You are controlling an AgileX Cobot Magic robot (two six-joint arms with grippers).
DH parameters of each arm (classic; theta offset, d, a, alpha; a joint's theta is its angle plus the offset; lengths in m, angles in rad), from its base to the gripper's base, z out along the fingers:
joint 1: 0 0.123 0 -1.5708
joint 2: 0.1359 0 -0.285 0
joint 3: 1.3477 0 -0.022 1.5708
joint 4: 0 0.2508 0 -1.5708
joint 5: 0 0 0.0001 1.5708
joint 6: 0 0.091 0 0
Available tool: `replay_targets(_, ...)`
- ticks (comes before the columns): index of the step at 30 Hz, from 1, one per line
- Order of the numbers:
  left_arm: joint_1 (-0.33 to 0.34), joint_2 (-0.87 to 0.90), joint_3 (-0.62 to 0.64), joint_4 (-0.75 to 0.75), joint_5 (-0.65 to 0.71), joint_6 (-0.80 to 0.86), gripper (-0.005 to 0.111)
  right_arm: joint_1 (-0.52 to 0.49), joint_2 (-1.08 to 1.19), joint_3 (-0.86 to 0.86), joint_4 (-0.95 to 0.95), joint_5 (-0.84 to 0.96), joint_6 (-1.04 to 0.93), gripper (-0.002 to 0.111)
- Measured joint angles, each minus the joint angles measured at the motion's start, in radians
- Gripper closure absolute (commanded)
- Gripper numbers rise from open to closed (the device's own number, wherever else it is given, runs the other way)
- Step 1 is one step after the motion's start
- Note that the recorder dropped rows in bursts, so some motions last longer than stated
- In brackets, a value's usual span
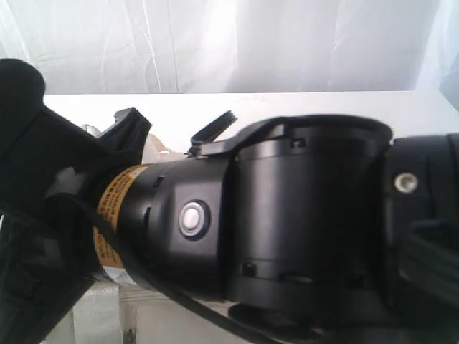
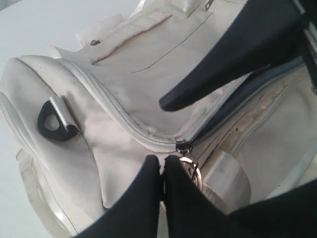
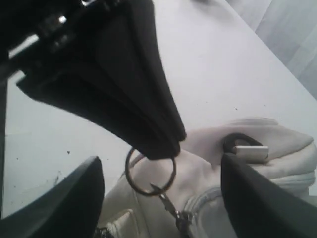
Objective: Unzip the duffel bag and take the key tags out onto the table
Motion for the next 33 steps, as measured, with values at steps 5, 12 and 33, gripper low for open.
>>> replay_targets(5,0.000,0.000,0.000,0.000,-0.004,0.000,0.107,-0.007,0.043,-0.033,0.000,-0.009,0.002,0.054)
replay_targets(12,0.000,0.000,0.000,0.002,-0.015,0.000,0.107,-0.016,0.077,-0.040,0.000,-0.002,0.002,0.070)
replay_targets(33,0.000,0.000,0.000,-0.003,-0.011,0.000,0.107,-0.022,0.079,-0.050,-0.002,0.040,0.005,0.107)
